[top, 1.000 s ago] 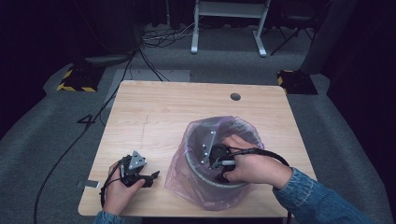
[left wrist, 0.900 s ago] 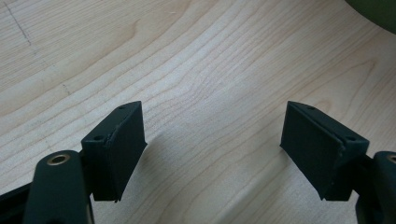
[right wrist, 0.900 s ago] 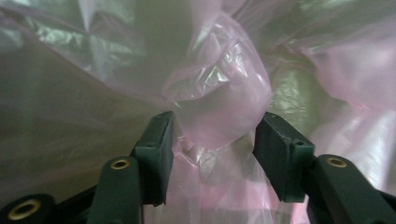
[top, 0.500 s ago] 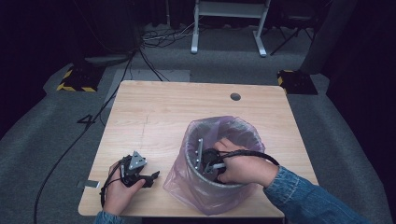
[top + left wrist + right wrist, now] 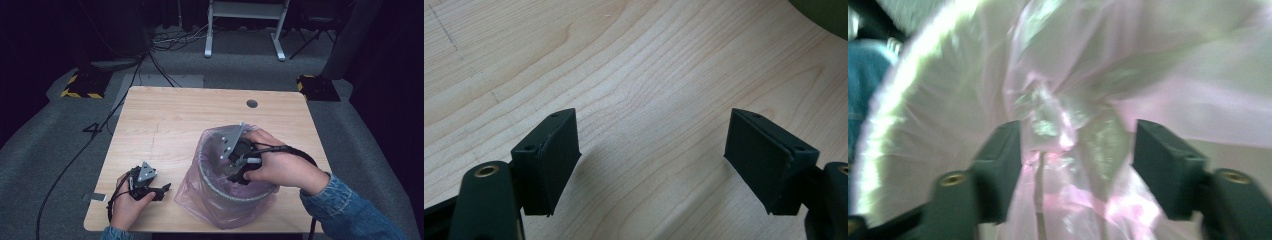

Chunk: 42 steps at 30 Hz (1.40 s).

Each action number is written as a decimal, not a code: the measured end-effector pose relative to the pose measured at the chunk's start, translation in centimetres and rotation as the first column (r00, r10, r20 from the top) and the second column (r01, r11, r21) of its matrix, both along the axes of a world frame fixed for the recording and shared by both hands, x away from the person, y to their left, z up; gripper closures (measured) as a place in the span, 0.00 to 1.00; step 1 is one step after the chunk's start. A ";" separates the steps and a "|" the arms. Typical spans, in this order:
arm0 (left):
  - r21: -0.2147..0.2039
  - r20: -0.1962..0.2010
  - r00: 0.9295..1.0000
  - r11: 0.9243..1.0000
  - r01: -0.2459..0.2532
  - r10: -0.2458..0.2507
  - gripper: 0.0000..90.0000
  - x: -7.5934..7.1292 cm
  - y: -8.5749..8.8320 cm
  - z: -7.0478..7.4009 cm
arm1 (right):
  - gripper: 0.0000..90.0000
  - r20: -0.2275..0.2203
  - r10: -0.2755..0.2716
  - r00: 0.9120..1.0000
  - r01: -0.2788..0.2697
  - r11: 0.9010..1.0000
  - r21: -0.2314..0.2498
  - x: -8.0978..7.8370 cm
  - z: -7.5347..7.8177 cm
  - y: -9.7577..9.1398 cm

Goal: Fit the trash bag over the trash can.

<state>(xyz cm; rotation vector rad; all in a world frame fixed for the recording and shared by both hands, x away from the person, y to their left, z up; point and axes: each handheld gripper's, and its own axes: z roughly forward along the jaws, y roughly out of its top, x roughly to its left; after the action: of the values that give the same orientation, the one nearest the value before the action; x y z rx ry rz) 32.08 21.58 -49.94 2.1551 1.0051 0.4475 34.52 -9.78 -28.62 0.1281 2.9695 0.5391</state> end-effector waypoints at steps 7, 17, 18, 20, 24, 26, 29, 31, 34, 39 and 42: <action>0.003 0.000 1.000 1.000 -0.002 0.002 0.24 0.0 0.1 0.0 | 0.53 0.079 -0.111 0.991 0.103 0.990 0.100 1.2 2.3 -0.7; -0.001 0.000 1.000 1.000 -0.003 0.003 0.24 0.0 0.2 -0.1 | 0.53 0.125 -0.185 0.975 0.163 0.972 0.168 3.4 3.6 -0.5; -0.002 0.000 1.000 1.000 -0.002 0.002 0.24 0.0 0.2 -0.1 | 0.53 0.123 -0.193 0.973 0.169 0.970 0.177 3.7 3.7 -0.5; -0.001 0.000 1.000 1.000 -0.001 0.001 0.24 0.1 0.2 -0.1 | 0.51 0.133 -0.208 0.969 0.182 0.966 0.185 4.2 4.0 -0.4; -0.002 -0.003 1.000 1.000 0.001 -0.001 0.25 0.1 0.2 -0.1 | 0.55 0.145 -0.227 0.963 0.202 0.965 0.169 5.3 3.7 -0.1; 0.001 -0.003 1.000 1.000 0.005 -0.005 0.24 0.1 0.2 -0.1 | 0.65 0.131 -0.223 0.966 0.205 0.969 0.137 5.6 3.1 0.2; -0.001 -0.003 1.000 1.000 0.004 -0.004 0.24 0.1 0.3 -0.1 | 0.76 0.095 -0.213 0.972 0.206 0.975 0.077 5.8 1.6 0.6; -0.003 -0.004 1.000 1.000 0.002 -0.002 0.24 0.1 0.3 -0.1 | 0.78 0.076 -0.205 0.976 0.202 0.978 0.044 5.8 0.6 1.0; 0.000 -0.003 1.000 1.000 0.003 -0.003 0.25 0.1 0.2 -0.1 | 0.78 0.062 -0.195 0.979 0.195 0.981 0.002 5.8 -0.9 1.5; 0.000 -0.003 1.000 1.000 0.003 -0.003 0.24 0.1 0.2 -0.2 | 0.76 0.047 -0.205 0.978 0.207 0.977 -0.055 6.3 -2.8 2.2; 0.002 -0.004 1.000 1.000 0.004 -0.004 0.24 0.1 0.2 -0.2 | 0.73 0.044 -0.223 0.974 0.226 0.970 -0.084 6.6 -3.7 2.7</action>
<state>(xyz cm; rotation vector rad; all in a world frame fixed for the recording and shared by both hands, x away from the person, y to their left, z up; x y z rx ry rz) 32.15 21.82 -50.11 2.1598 1.0030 0.4430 41.11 -7.05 -32.28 0.4360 2.8867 0.3766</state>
